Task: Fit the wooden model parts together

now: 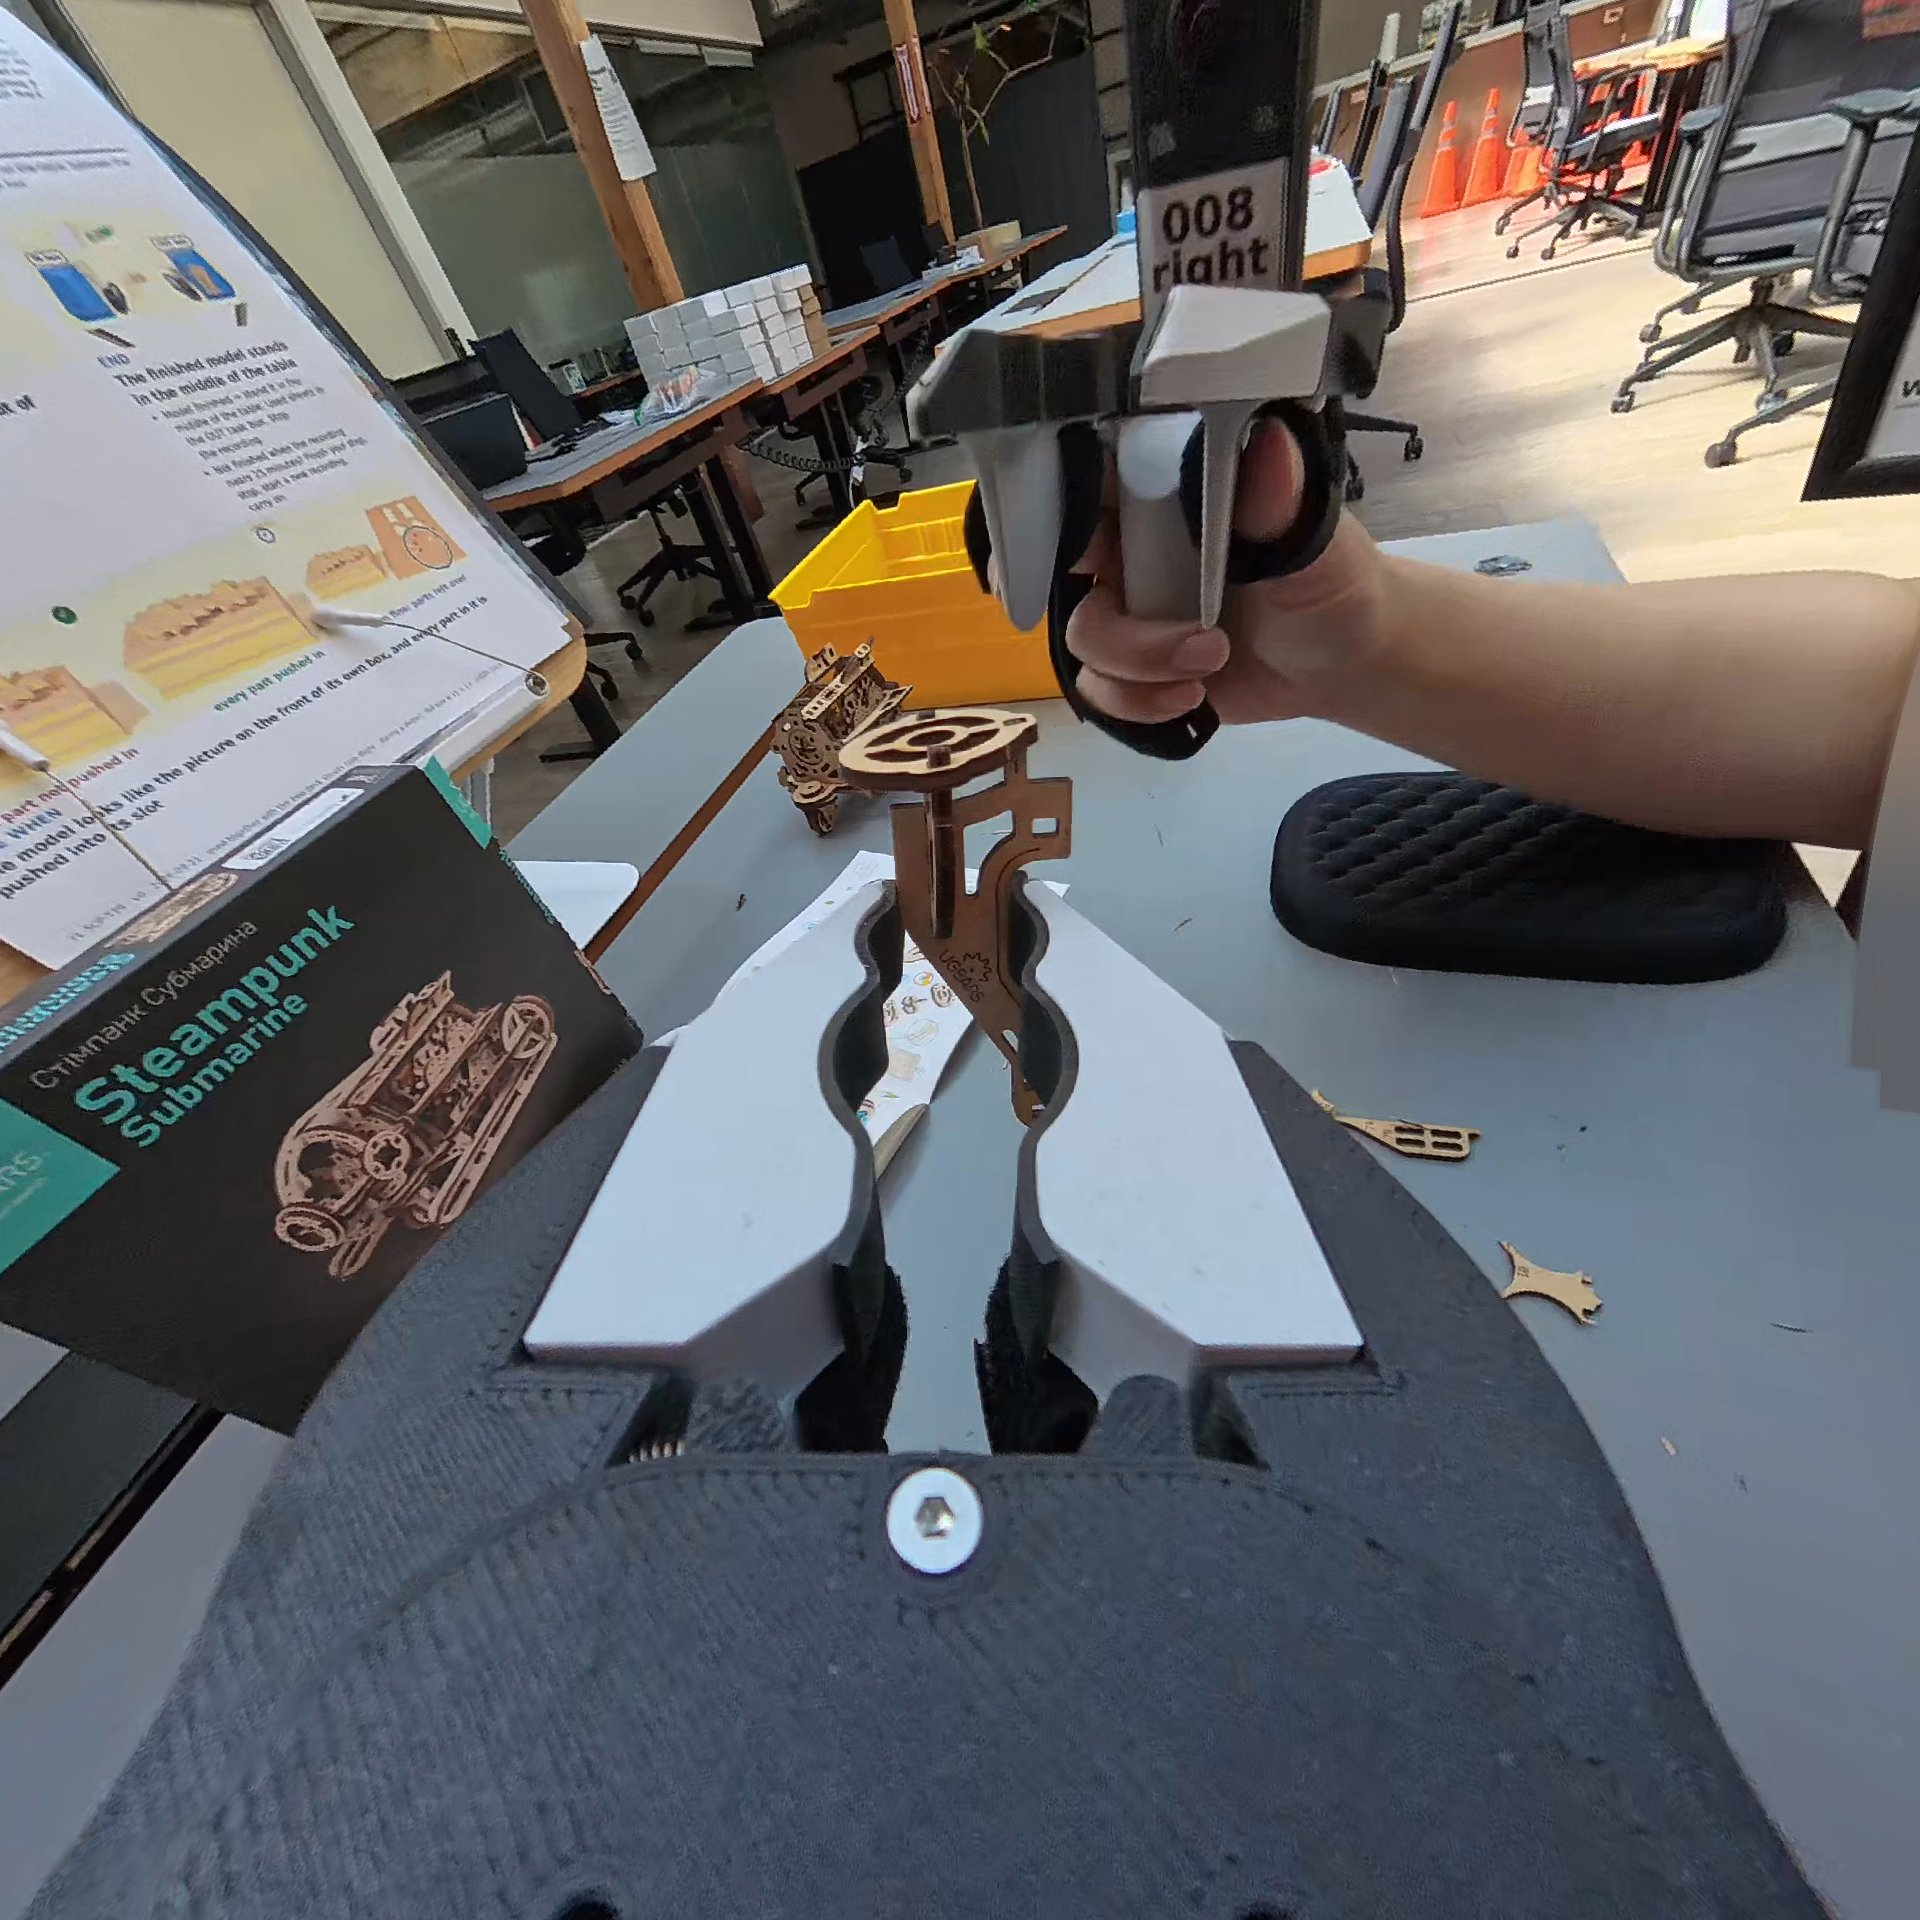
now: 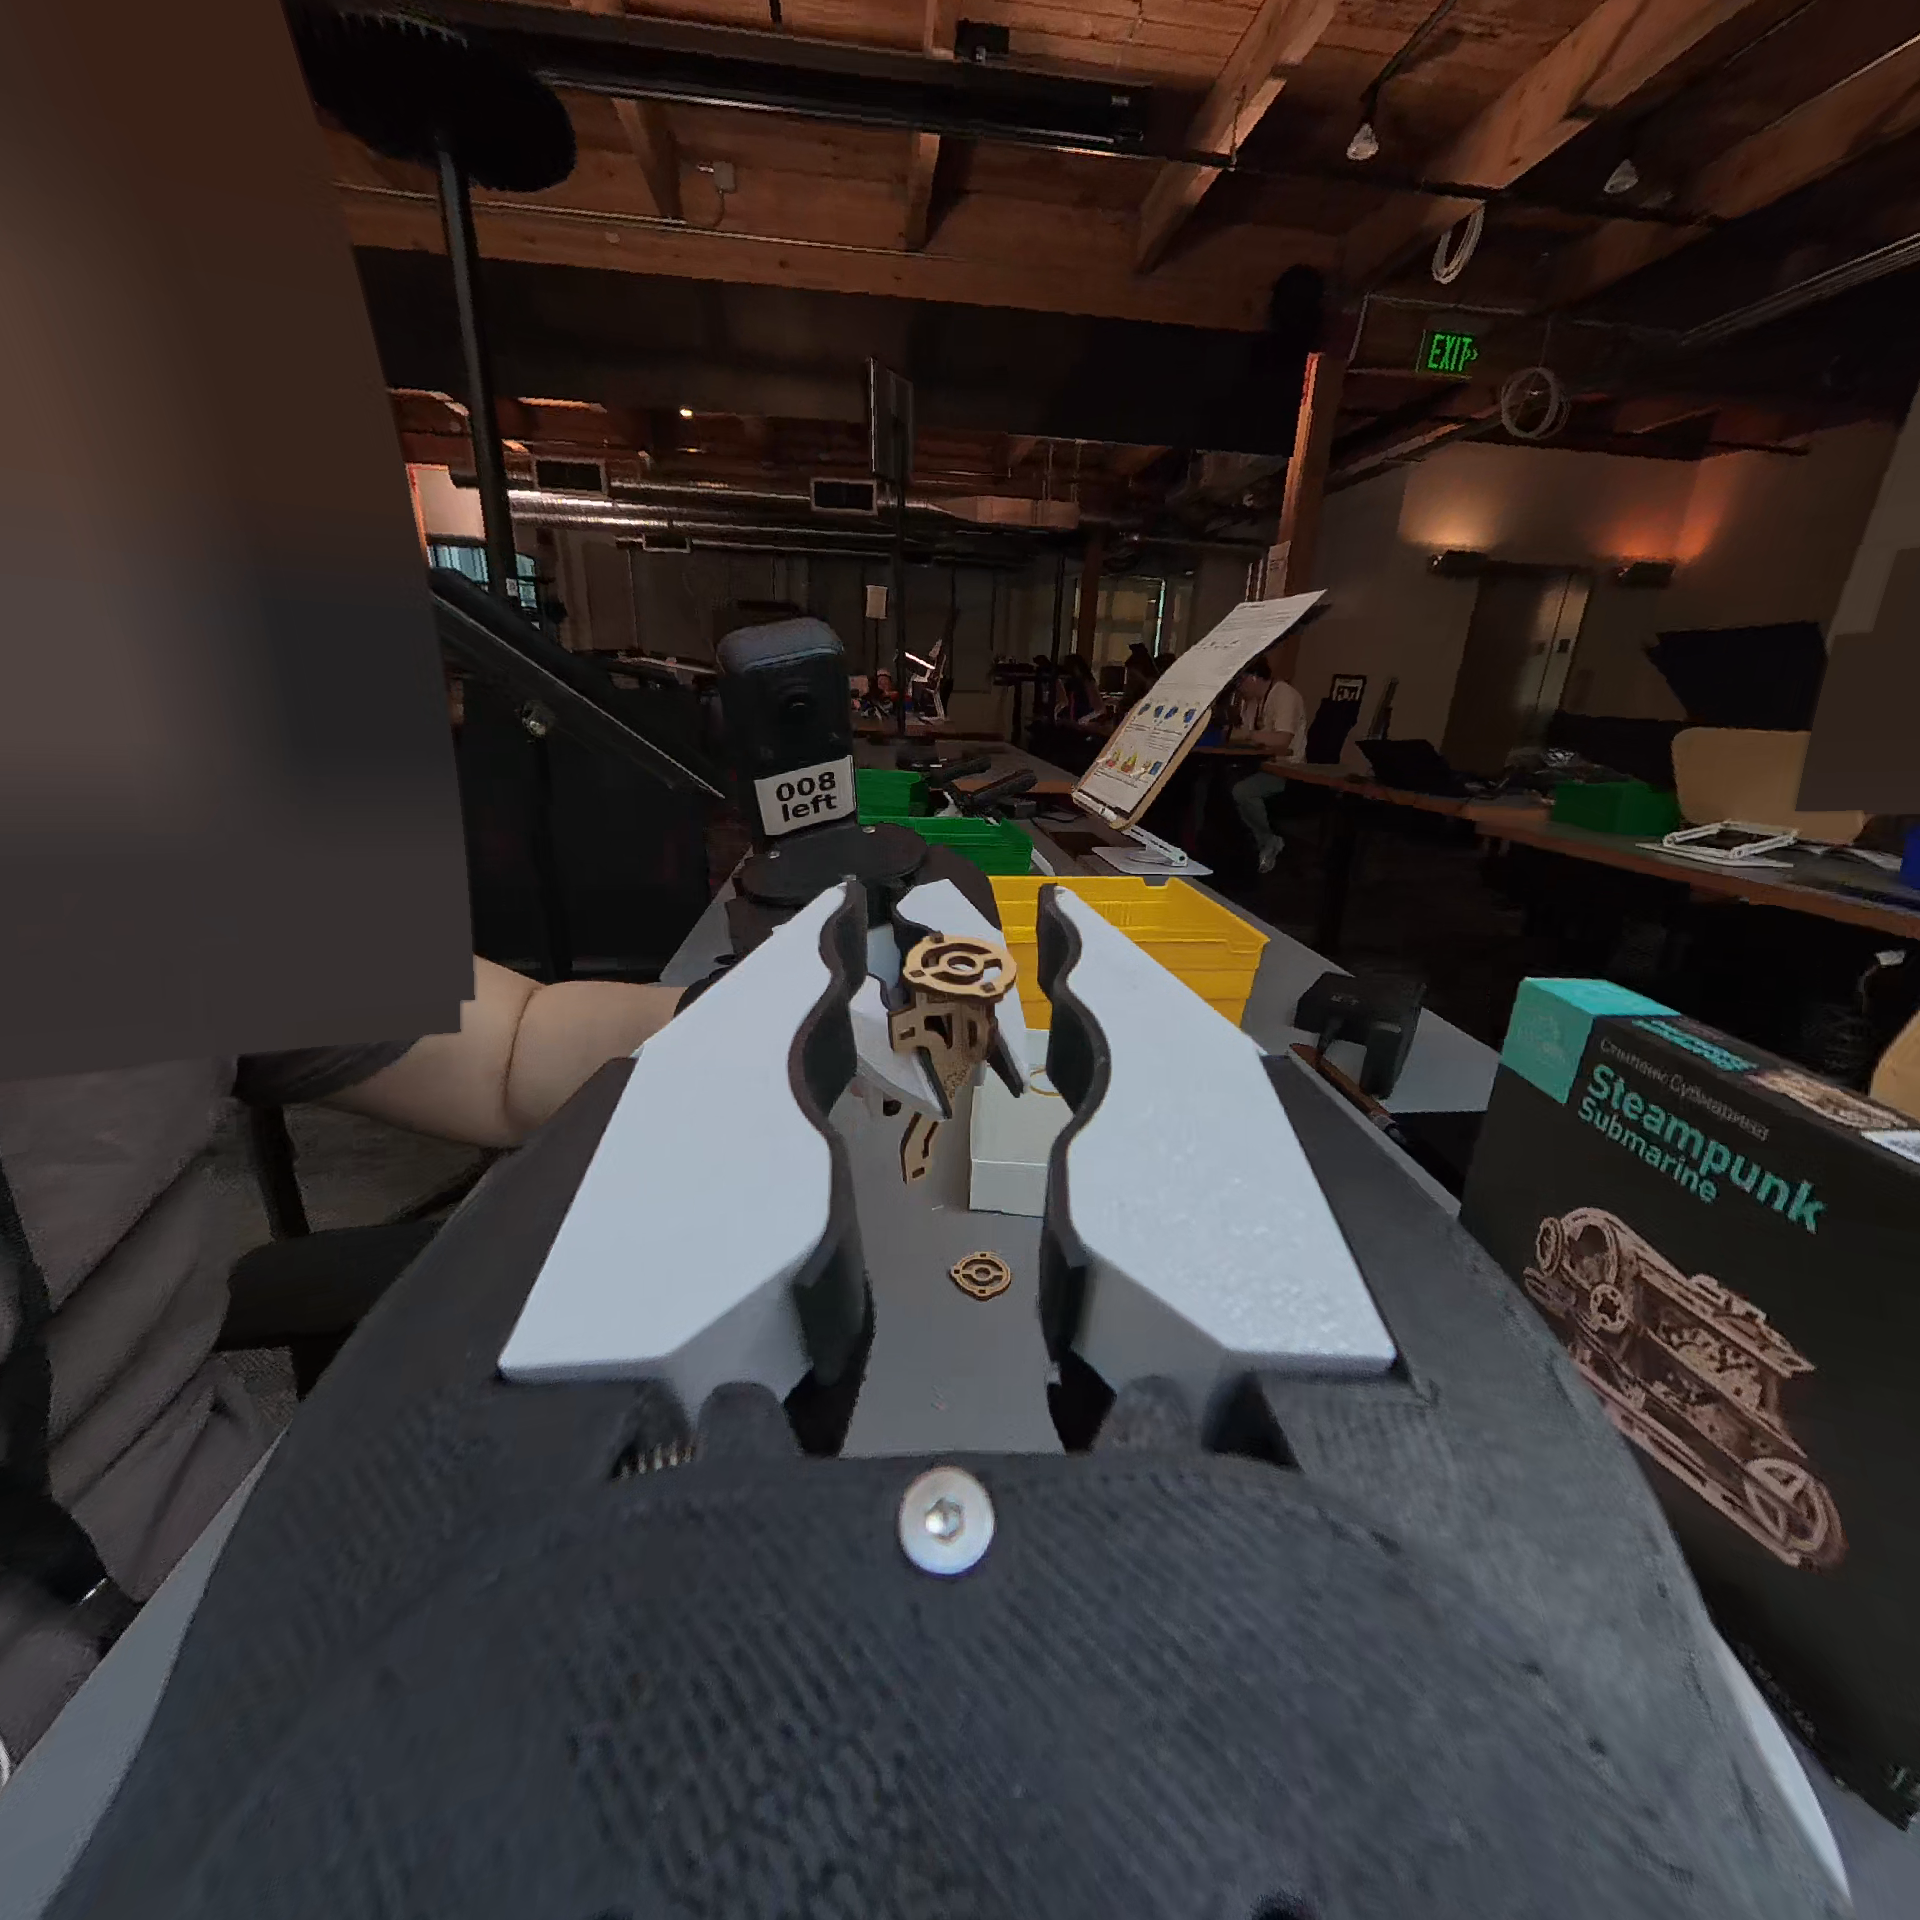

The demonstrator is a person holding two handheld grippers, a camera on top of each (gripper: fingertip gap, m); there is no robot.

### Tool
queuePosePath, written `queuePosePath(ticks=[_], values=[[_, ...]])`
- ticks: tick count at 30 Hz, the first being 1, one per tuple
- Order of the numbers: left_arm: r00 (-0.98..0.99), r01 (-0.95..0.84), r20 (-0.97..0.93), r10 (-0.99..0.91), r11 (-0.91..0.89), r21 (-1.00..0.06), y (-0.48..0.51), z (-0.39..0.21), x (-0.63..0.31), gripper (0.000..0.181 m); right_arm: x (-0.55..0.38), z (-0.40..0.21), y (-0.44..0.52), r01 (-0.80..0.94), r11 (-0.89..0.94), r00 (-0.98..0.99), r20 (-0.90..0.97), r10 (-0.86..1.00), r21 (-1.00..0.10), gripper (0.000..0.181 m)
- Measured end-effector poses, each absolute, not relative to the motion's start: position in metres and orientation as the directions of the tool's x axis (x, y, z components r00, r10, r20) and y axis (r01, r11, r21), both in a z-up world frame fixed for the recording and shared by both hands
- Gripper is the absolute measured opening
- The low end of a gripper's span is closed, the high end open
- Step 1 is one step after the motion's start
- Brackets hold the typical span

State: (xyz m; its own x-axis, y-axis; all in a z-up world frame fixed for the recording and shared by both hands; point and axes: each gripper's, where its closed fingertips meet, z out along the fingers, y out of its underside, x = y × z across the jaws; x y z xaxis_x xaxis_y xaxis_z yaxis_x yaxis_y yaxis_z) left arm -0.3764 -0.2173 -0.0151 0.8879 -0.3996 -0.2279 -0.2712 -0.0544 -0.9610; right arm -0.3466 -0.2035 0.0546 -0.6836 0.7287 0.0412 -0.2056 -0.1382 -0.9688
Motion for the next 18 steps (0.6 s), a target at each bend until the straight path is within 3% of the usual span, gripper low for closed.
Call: queuePosePath(ticks=[4, 9, 11, 13, 16, 18], values=[[0.863, -0.376, -0.341, -0.374, -0.022, -0.926, -0.223, -0.006, -0.374, 0.018, -0.368, 0.057, -0.237, -0.154, 0.192, -0.626, 0.246, 0.74, -0.969, 0.02], [0.84, -0.379, -0.337, -0.425, -0.015, -0.925, -0.233, 0.001, -0.368, 0.018, -0.368, 0.073, -0.259, -0.08, 0.323, -0.772, 0.263, 0.578, -0.943, 0.0], [0.846, -0.348, -0.304, -0.438, -0.022, -0.937, -0.236, 0.005, -0.369, 0.018, -0.369, 0.079, -0.258, -0.093, 0.335, -0.781, 0.277, 0.56, -0.938, 0.0], [0.852, -0.312, -0.274, -0.446, -0.013, -0.95, -0.238, 0.01, -0.371, 0.018, -0.357, 0.1, -0.27, -0.217, 0.219, -0.808, 0.301, 0.507, -0.951, 0.0], [0.858, -0.243, -0.218, -0.465, 0.007, -0.97, -0.242, 0.02, -0.373, 0.017, -0.383, 0.064, -0.263, -0.053, 0.33, -0.775, 0.248, 0.581, -0.942, 0.0], [0.865, -0.243, -0.215, -0.454, -0.003, -0.97, -0.241, 0.019, -0.376, 0.018, -0.382, 0.067, -0.267, -0.108, 0.314, -0.764, 0.281, 0.58, -0.943, 0.0]])
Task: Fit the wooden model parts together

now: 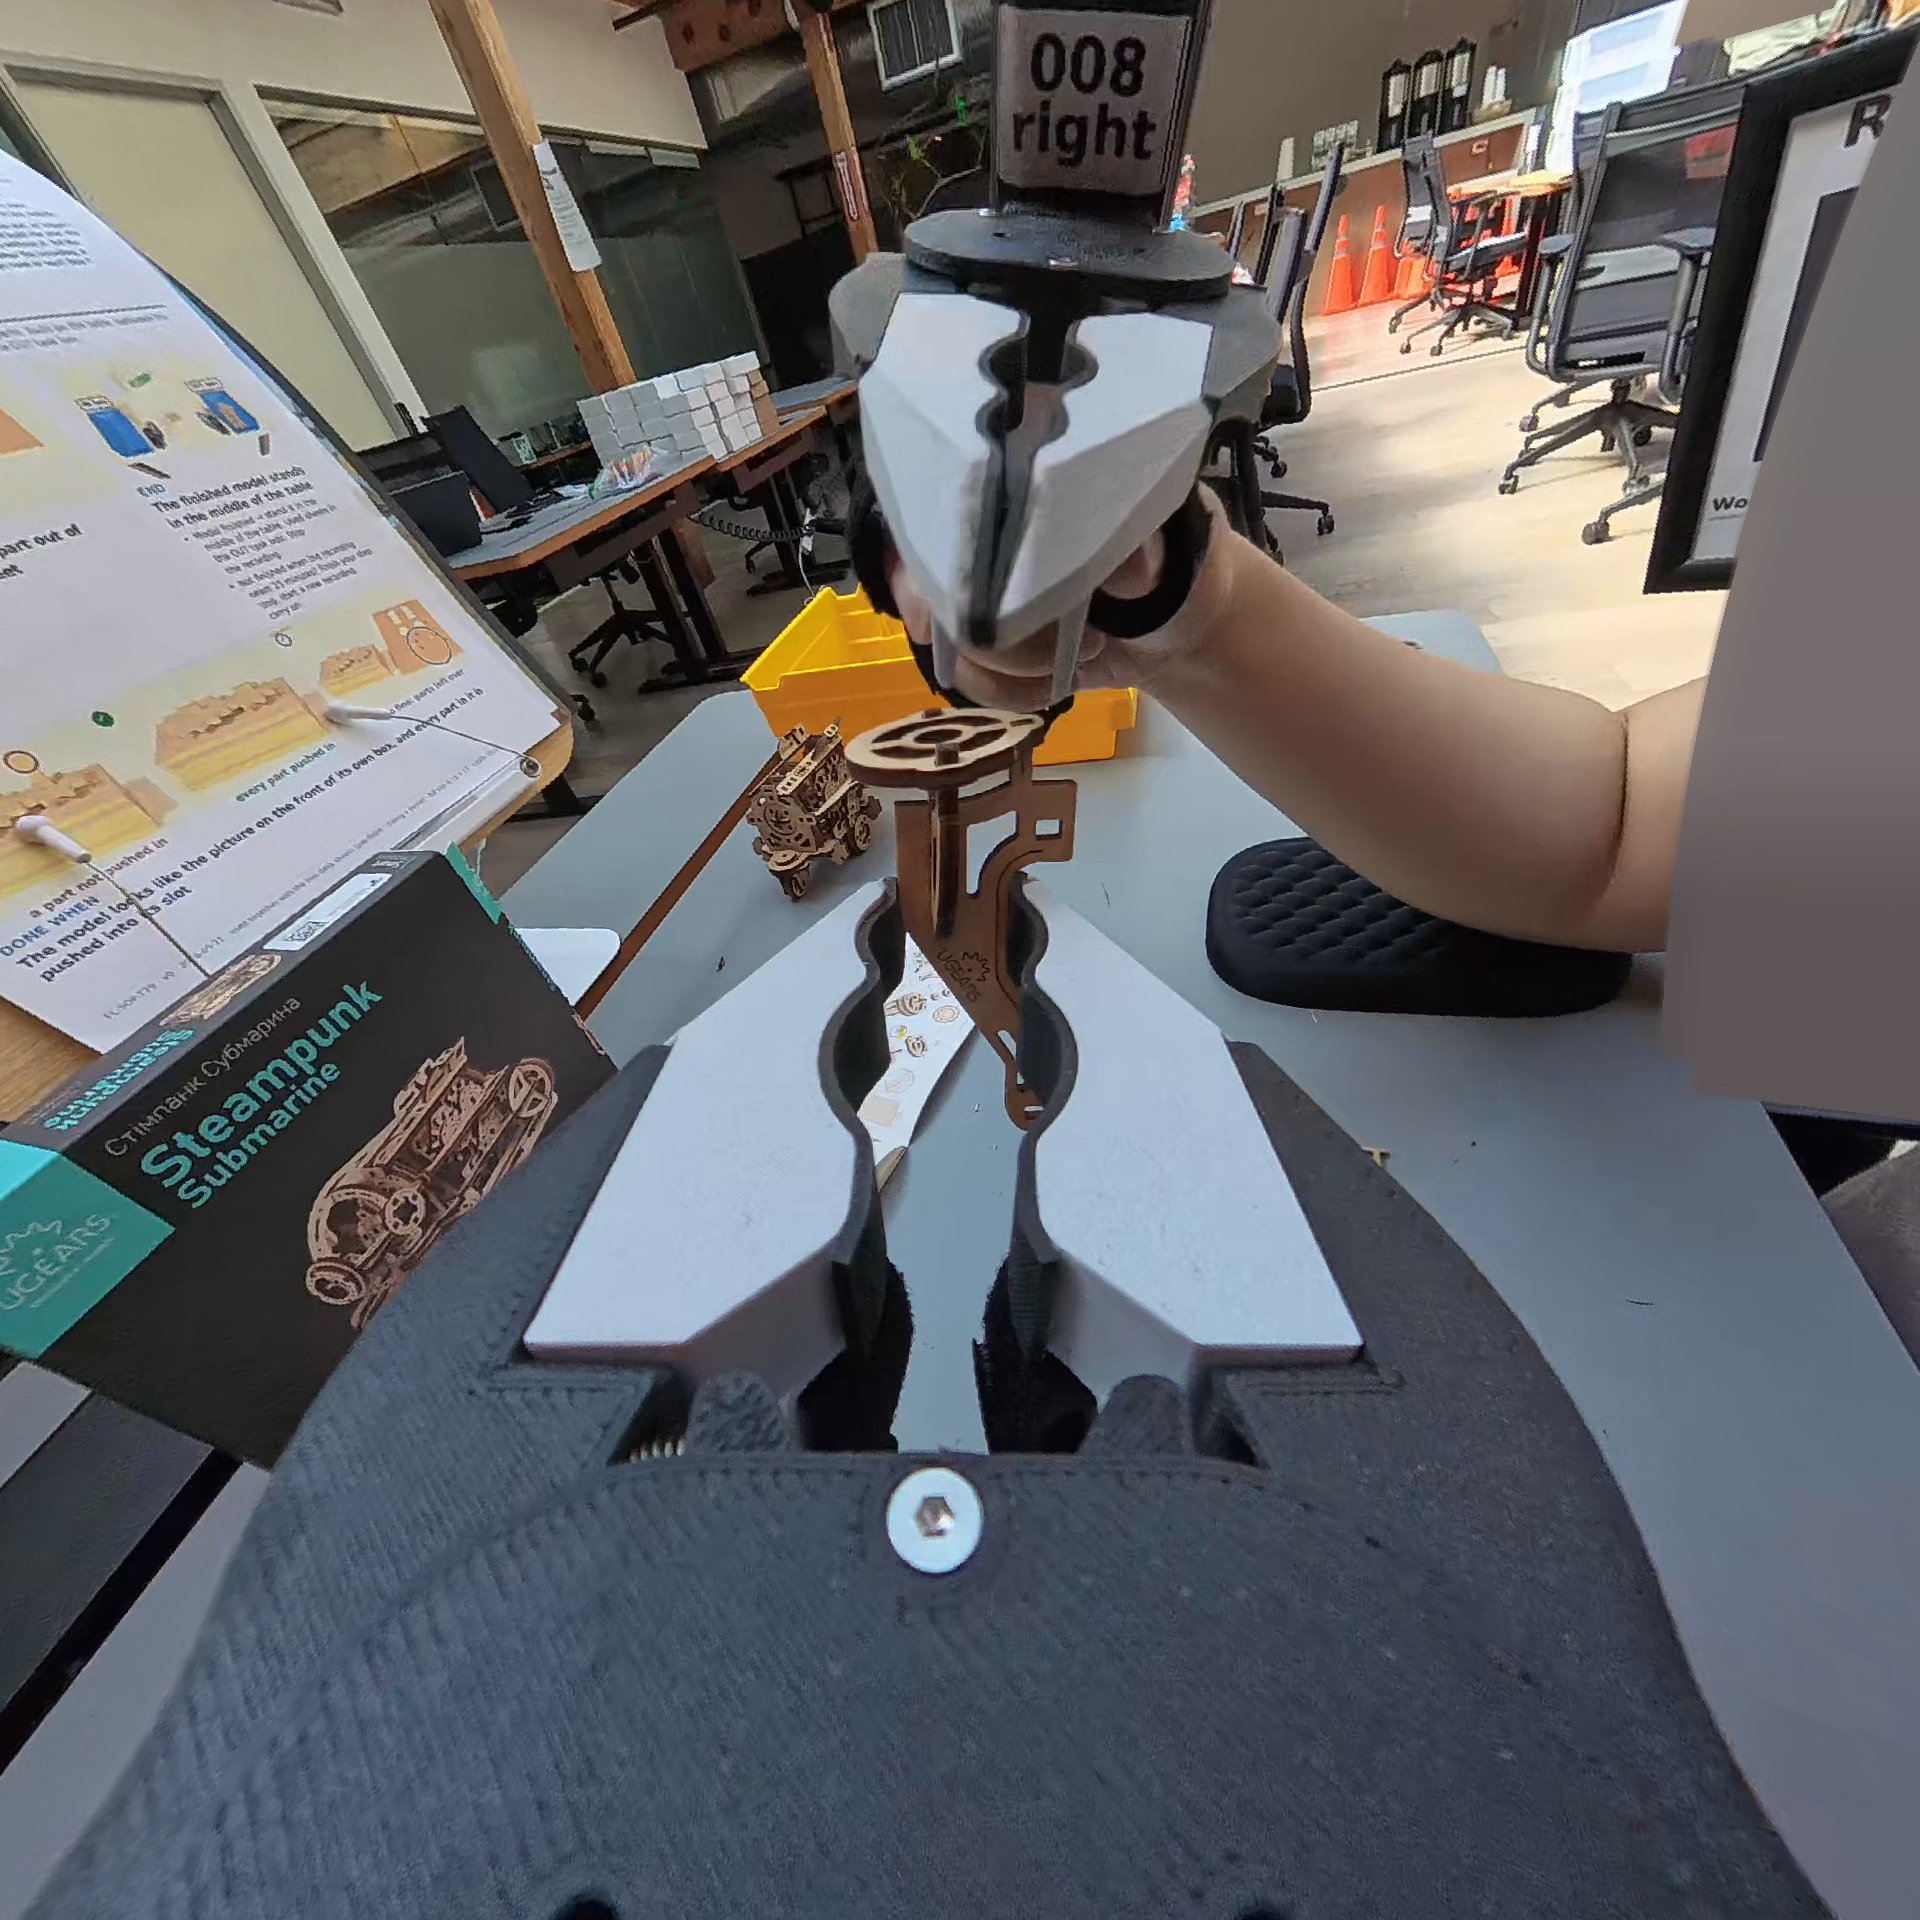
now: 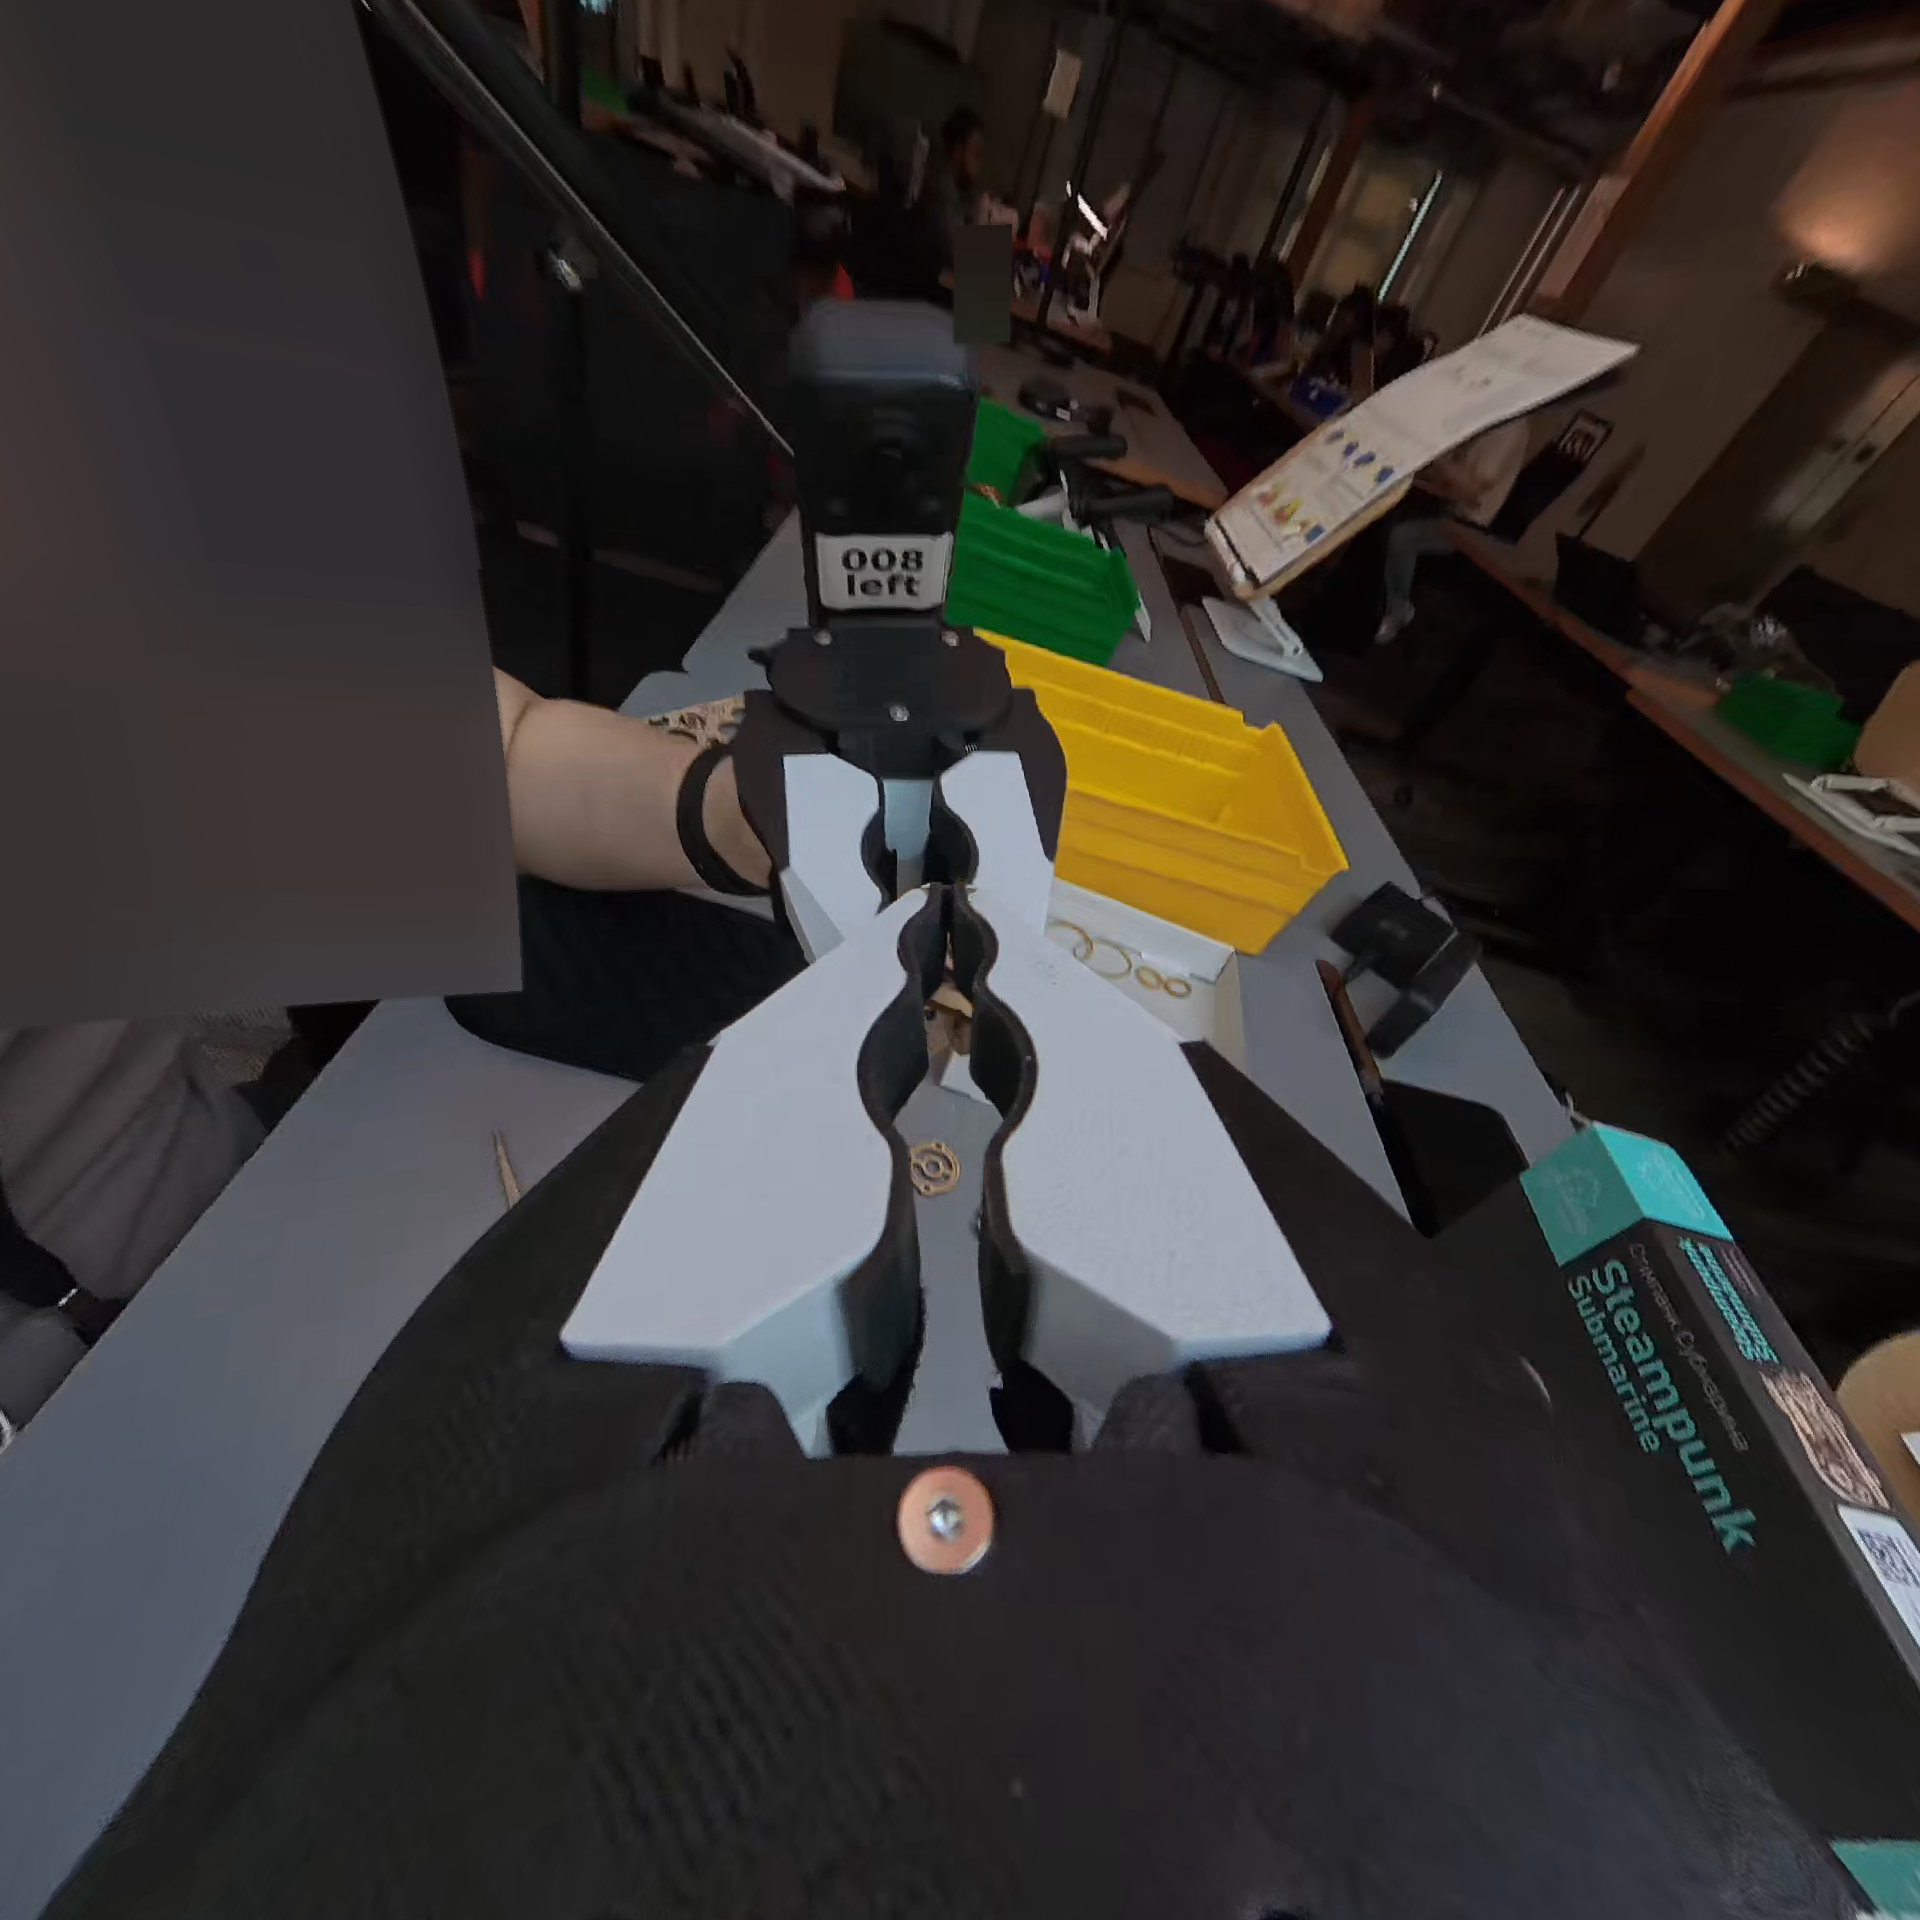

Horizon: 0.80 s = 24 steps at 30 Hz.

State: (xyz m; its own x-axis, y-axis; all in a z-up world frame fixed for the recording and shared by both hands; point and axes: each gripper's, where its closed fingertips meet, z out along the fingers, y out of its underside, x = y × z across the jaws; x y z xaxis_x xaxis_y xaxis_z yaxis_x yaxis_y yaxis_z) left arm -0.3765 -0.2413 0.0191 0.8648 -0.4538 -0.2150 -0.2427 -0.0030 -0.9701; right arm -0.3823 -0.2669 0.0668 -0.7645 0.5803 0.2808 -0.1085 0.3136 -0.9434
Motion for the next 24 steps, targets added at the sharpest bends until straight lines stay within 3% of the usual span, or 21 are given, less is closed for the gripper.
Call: queuePosePath(ticks=[2, 5, 9, 11, 14, 17, 20, 22, 24], values=[[0.868, -0.232, -0.211, -0.449, 0.008, -0.973, -0.242, 0.022, -0.377, 0.018, -0.376, 0.086, -0.273, -0.186, 0.196, -0.77, 0.266, 0.58, -0.963, 0.0], [0.878, -0.252, -0.221, -0.425, -0.018, -0.968, -0.241, 0.019, -0.381, 0.018, -0.393, 0.062, -0.269, -0.049, 0.264, -0.757, 0.208, 0.62, -0.963, 0.0], [0.875, -0.215, -0.191, -0.444, -0.003, -0.977, -0.243, 0.026, -0.379, 0.018, -0.389, 0.081, -0.27, -0.116, 0.176, -0.745, 0.203, 0.636, -0.977, 0.0], [0.881, -0.262, -0.225, -0.415, -0.033, -0.965, -0.242, 0.02, -0.384, 0.018, -0.395, 0.062, -0.27, 0.022, 0.212, -0.763, 0.121, 0.635, -0.977, 0.0], [0.879, -0.254, -0.217, -0.425, -0.032, -0.967, -0.242, 0.021, -0.38, 0.018, -0.393, 0.078, -0.269, -0.084, 0.19, -0.729, 0.191, 0.657, -0.978, 0.0], [0.884, -0.288, -0.238, -0.402, -0.068, -0.955, -0.24, 0.016, -0.384, 0.018, -0.396, 0.057, -0.268, 0.04, 0.249, -0.749, 0.136, 0.648, -0.968, 0.0], [0.883, -0.249, -0.199, -0.424, -0.063, -0.967, -0.242, 0.02, -0.381, 0.018, -0.395, 0.07, -0.266, -0.037, 0.21, -0.727, 0.171, 0.665, -0.977, 0.0], [0.886, -0.271, -0.211, -0.413, -0.091, -0.958, -0.241, 0.015, -0.383, 0.018, -0.397, 0.058, -0.267, 0.055, 0.225, -0.747, 0.109, 0.656, -0.973, 0.0], [0.885, -0.279, -0.227, -0.406, -0.072, -0.958, -0.24, 0.016, -0.383, 0.018, -0.397, 0.057, -0.266, 0.041, 0.243, -0.737, 0.135, 0.663, -0.969, 0.0]])
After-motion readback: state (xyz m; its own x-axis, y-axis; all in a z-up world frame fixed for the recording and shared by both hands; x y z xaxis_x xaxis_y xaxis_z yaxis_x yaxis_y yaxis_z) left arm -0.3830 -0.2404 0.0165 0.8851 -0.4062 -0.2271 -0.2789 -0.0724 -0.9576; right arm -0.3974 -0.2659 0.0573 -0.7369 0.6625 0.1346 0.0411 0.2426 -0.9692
